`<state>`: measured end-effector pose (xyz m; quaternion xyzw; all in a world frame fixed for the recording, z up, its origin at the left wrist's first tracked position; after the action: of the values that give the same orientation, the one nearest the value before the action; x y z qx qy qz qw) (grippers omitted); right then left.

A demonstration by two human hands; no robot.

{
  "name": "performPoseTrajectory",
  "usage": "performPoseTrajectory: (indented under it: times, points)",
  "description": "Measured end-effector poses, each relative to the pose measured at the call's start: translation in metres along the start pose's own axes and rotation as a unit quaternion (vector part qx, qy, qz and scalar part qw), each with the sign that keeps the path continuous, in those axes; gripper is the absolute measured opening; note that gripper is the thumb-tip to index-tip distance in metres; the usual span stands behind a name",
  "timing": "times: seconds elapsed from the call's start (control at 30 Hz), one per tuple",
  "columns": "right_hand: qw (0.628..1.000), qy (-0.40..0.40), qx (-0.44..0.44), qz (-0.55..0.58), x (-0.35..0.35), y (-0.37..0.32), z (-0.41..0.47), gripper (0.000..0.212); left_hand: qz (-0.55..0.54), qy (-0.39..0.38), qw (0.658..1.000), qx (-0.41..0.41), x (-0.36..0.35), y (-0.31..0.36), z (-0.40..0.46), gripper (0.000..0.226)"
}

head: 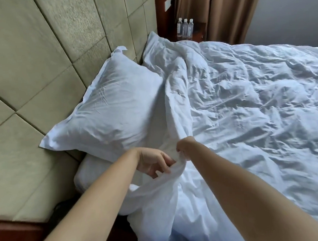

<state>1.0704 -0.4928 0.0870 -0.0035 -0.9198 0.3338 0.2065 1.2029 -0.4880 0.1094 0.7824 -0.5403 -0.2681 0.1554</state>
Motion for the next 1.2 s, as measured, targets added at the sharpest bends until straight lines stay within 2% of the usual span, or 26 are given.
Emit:
performPoseTrajectory:
  times: [0.07,0.13,0.23,0.33,0.47,0.53,0.57,0.63,0.7,0.8,0.87,0.93,1.0,1.03,1.07,1.13,1.2]
  points:
    - [0.996,0.086,0.008,-0.035,0.011,0.001,0.009,0.036,-0.023,0.001,0.999,0.028,0.014,-0.005,0.005,0.023]
    - [0.992,0.124,-0.006,-0.015,0.016,0.004,0.017,0.026,-0.075,0.056,0.994,0.049,0.034,-0.009,0.010,0.014]
    - [0.986,0.110,-0.046,0.112,0.011,0.006,0.025,0.010,-0.148,0.150,0.976,0.049,0.066,-0.015,0.021,0.027]
    - [0.981,0.083,-0.033,0.171,-0.003,0.004,0.032,0.032,-0.156,0.216,0.964,0.019,0.085,-0.011,0.030,0.022]
    - [0.958,0.036,-0.076,0.276,-0.015,0.009,0.031,0.029,-0.128,0.270,0.954,-0.017,0.098,-0.002,0.050,0.017]
    - [0.980,0.011,-0.049,0.192,-0.009,0.011,0.039,0.059,-0.098,0.287,0.953,-0.015,0.104,-0.005,0.062,0.014]
    - [0.992,0.023,-0.032,0.118,-0.001,0.015,0.043,0.065,-0.064,0.287,0.956,0.000,0.107,-0.010,0.070,0.014]
    - [0.995,0.092,-0.030,-0.039,0.020,0.030,0.044,0.049,0.007,0.253,0.966,0.058,0.105,-0.027,0.083,0.018]
    - [0.973,0.154,-0.065,-0.160,0.037,0.050,0.046,0.036,0.063,0.191,0.969,0.141,0.101,-0.051,0.097,0.033]
    - [0.940,0.200,-0.103,-0.258,0.039,0.071,0.047,0.045,0.130,0.139,0.957,0.220,0.100,-0.075,0.113,0.041]
    - [0.910,0.213,-0.056,-0.352,0.029,0.074,0.054,0.063,0.159,0.139,0.954,0.211,0.103,-0.078,0.125,0.035]
    - [0.863,0.219,0.037,-0.454,0.017,0.070,0.064,0.075,0.155,0.166,0.960,0.165,0.108,-0.075,0.137,0.020]
    - [0.824,0.193,0.124,-0.518,-0.003,0.066,0.072,0.065,0.124,0.206,0.966,0.098,0.116,-0.069,0.148,0.021]
    - [0.815,0.166,0.136,-0.538,-0.013,0.067,0.076,0.061,0.105,0.214,0.968,0.075,0.119,-0.067,0.152,0.026]
    - [0.817,0.139,0.118,-0.547,-0.020,0.071,0.081,0.067,0.092,0.209,0.972,0.064,0.119,-0.065,0.155,0.028]
    - [0.829,0.094,0.028,-0.551,-0.025,0.088,0.089,0.087,0.112,0.159,0.978,0.077,0.114,-0.063,0.158,0.032]
    - [0.831,0.068,-0.035,-0.550,-0.025,0.107,0.095,0.075,0.194,0.079,0.970,0.126,0.102,-0.066,0.157,0.043]
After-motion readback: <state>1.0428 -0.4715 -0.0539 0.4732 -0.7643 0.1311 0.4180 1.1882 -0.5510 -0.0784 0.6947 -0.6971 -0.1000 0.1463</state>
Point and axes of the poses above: each hand's wrist, its own z-axis towards the middle knuckle, its own x-axis out of the back of the hand, y = z × x, the point moved 6 cm from there along z, towards the middle knuckle, and after that the axes turned 3 degrees about x, right-handed, at the moved point
